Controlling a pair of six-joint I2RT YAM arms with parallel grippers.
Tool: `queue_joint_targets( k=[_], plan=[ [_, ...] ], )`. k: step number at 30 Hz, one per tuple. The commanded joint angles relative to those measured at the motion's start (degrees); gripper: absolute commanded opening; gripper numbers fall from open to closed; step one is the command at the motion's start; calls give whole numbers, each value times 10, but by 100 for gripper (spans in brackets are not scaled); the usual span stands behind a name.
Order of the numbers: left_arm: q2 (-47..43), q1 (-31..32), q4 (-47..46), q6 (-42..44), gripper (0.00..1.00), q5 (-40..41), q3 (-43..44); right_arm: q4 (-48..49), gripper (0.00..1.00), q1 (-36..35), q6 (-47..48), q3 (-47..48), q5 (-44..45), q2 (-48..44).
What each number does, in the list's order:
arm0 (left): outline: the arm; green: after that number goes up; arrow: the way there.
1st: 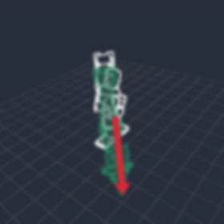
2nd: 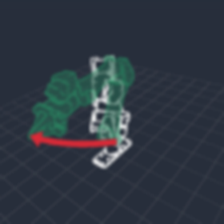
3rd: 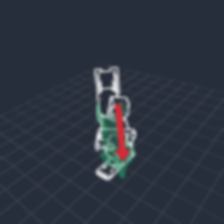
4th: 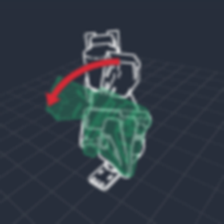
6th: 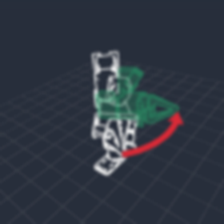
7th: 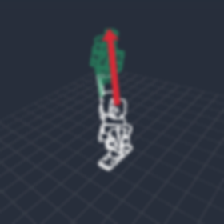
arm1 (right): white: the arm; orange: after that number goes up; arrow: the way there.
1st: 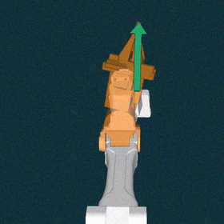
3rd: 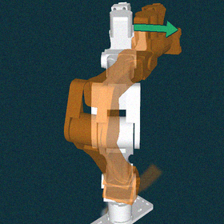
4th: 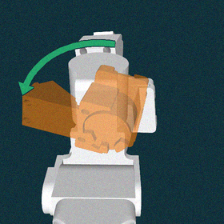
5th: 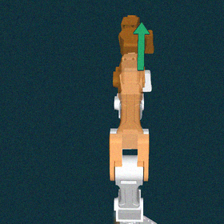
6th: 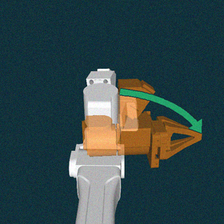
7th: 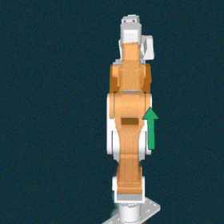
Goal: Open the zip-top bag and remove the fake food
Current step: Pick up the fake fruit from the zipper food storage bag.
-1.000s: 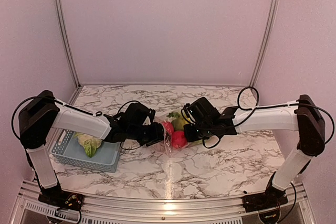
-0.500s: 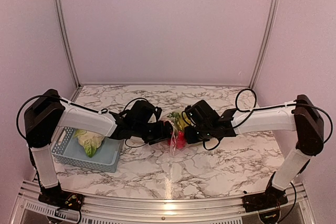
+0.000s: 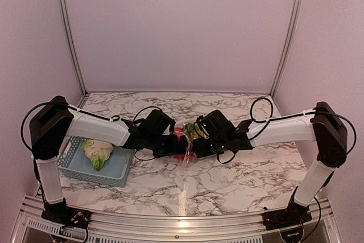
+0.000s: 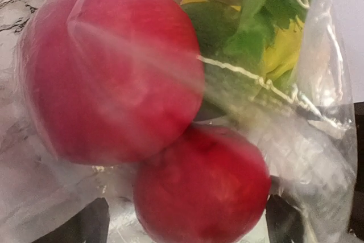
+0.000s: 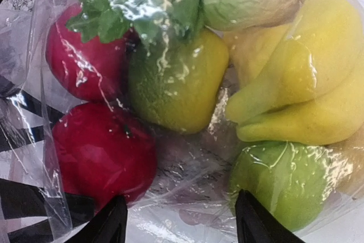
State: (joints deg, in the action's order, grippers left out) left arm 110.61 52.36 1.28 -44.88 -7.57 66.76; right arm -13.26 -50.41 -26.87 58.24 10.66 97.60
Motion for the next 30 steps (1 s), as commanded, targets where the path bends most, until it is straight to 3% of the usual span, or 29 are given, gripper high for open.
queue_joint_targets(
  k=[1,9,20,30],
  plan=[
    [14,3,40,28,99,34,25,-6,67,0,3,10,5,21],
    [36,4,42,33,98,37,40,-7,77,1,5,8,6,28],
    [2,4,49,38,67,54,26,-9,77,12,2,0,10,19],
    [-77,3,71,44,61,72,-3,-9,78,17,0,-4,9,7]
  ],
)
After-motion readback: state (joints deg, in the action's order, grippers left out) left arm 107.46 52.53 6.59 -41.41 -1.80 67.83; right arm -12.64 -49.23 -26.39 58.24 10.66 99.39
